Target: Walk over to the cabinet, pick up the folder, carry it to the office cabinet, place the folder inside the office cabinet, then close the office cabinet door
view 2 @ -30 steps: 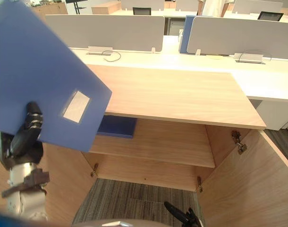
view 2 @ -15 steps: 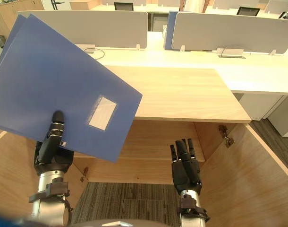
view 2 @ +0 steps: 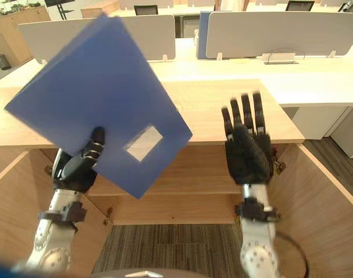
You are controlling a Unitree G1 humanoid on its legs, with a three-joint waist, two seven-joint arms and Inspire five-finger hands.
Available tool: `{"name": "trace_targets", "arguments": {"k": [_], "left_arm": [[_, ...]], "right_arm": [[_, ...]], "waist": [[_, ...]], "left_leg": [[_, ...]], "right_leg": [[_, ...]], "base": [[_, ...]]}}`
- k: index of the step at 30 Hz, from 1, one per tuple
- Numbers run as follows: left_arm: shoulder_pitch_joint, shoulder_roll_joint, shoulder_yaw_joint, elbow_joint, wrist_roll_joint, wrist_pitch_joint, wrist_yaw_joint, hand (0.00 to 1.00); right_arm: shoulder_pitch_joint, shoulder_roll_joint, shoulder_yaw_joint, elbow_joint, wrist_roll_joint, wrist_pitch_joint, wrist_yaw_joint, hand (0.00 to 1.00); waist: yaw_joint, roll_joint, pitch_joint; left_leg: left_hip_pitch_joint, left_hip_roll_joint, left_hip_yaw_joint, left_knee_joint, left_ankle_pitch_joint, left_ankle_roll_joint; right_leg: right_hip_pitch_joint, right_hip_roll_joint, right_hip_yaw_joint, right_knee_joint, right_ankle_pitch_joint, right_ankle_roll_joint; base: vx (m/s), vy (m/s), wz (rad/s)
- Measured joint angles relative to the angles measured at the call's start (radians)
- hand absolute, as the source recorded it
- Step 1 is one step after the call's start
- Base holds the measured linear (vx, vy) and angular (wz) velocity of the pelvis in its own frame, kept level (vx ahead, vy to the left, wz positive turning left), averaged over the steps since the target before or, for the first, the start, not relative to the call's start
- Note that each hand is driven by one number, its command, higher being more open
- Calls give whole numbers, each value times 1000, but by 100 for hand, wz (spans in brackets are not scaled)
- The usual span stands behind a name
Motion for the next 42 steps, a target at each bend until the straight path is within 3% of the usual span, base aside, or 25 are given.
{"name": "trace_targets", "arguments": {"k": [4,9,20,27,28,31,38,39,42], "left_arm": [[-70,93,-5,25,20,1,-77,0],[-103,149,-19,39,20,2,-132,0],[-110,211,-58,62,18,32,-187,0],[-113,278,-70,62,-11,35,-191,0],[-116,296,-84,62,-24,35,-195,0],[-130,331,-105,70,-41,36,-198,0],[-145,388,-135,104,-84,27,-214,0],[-145,388,-140,105,-87,25,-214,100],[-145,389,-153,119,-90,4,-216,100]], "right_arm": [[-132,-118,1,2,-111,3,8,100],[-154,-159,5,38,-236,22,-6,100],[-204,-242,7,200,-384,73,-60,100],[-279,-365,80,230,-418,83,-49,100],[-306,-399,123,231,-418,85,-37,0],[-389,-513,276,226,-405,89,24,0],[-457,-673,371,225,-289,109,63,0],[-460,-675,372,225,-289,109,65,0],[-463,-701,380,219,-260,109,98,0]], "waist": [[0,2,-1],[0,2,-1],[1,2,-1],[2,2,-1],[2,2,-1],[7,2,-1],[42,-4,-3],[43,-6,-4],[50,-10,-7]], "left_leg": [[-1,-1,-1,0,1,1],[0,-3,-3,-4,2,3],[3,-7,-2,-16,10,14],[4,-13,-3,-23,16,22],[5,-13,-3,-28,20,24],[4,-14,-2,-44,33,25],[5,-18,-5,-55,45,25],[5,-18,-5,-56,45,24],[5,-18,-5,-56,46,24]], "right_leg": [[0,0,3,0,6,5],[-1,-2,5,-1,11,5],[-5,-4,5,-1,21,4],[-7,-9,5,-1,27,5],[-7,-9,5,-1,29,5],[-16,-8,5,0,33,5],[-20,-10,5,1,34,5],[-20,-10,5,1,34,5],[-20,-10,5,1,34,5]], "base": [[-8,3,0],[0,0,0],[-26,7,0],[-35,13,0],[-51,7,0],[-54,5,0],[-53,8,1],[-48,0,0],[-55,2,0]]}}
